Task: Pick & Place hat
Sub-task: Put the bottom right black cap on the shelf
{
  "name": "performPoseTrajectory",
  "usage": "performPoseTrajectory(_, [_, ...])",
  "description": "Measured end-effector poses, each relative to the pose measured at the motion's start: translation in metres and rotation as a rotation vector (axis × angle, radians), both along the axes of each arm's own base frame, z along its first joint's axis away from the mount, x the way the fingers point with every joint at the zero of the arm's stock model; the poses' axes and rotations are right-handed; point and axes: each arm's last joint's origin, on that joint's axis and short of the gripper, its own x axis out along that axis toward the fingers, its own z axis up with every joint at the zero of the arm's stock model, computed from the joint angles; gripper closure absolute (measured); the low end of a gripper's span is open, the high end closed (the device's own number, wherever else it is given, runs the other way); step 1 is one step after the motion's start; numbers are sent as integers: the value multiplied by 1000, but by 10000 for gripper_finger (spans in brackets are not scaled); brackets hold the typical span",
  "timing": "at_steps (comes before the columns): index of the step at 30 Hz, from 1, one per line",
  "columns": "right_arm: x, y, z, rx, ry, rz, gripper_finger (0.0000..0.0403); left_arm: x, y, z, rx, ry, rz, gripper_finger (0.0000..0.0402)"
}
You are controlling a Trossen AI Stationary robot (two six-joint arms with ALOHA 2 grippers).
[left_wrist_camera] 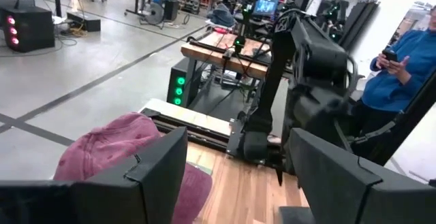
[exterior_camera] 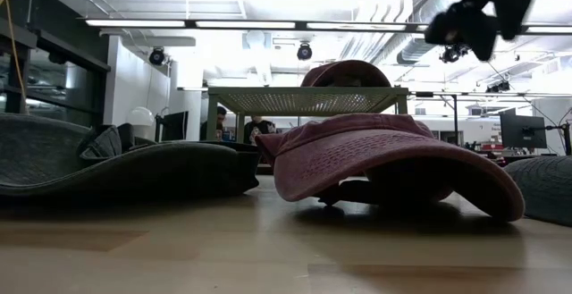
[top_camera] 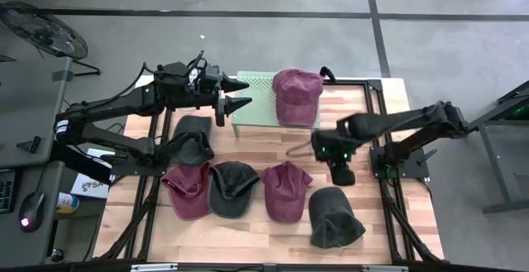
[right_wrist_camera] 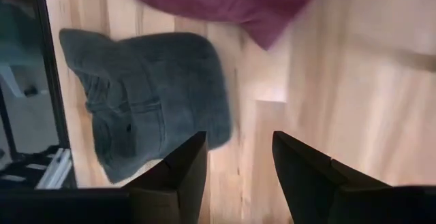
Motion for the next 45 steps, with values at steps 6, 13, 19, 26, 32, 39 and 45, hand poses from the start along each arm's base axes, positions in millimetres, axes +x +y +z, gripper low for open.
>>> performPoseTrajectory(6, [-1, 22, -35, 2, -35, 56, 231, 0, 0, -2, -6, 25, -11, 149])
performPoseTrajectory(13, [-7, 30, -72, -2, -56, 34, 184, 0, 0, -6, -22, 62, -10, 149])
performPoseTrajectory(19, [-11, 30, -92, 37, -72, 24, 143, 0, 0, -7, -24, 72, -10, 149])
performPoseTrajectory(26, [-16, 29, -109, 93, -81, 33, 137, 0, 0, -7, -24, 72, -10, 149])
performPoseTrajectory(32, [-20, 25, -116, 112, -59, 11, 136, -1, 0, -8, -25, 77, -10, 149])
performPoseTrajectory(39, [-21, 24, -123, 174, -75, 5, 137, -1, 0, -10, -24, 107, -10, 149])
performPoseTrajectory(45, [-19, 25, -123, 202, -87, 14, 167, -1, 0, -10, -24, 106, -9, 149])
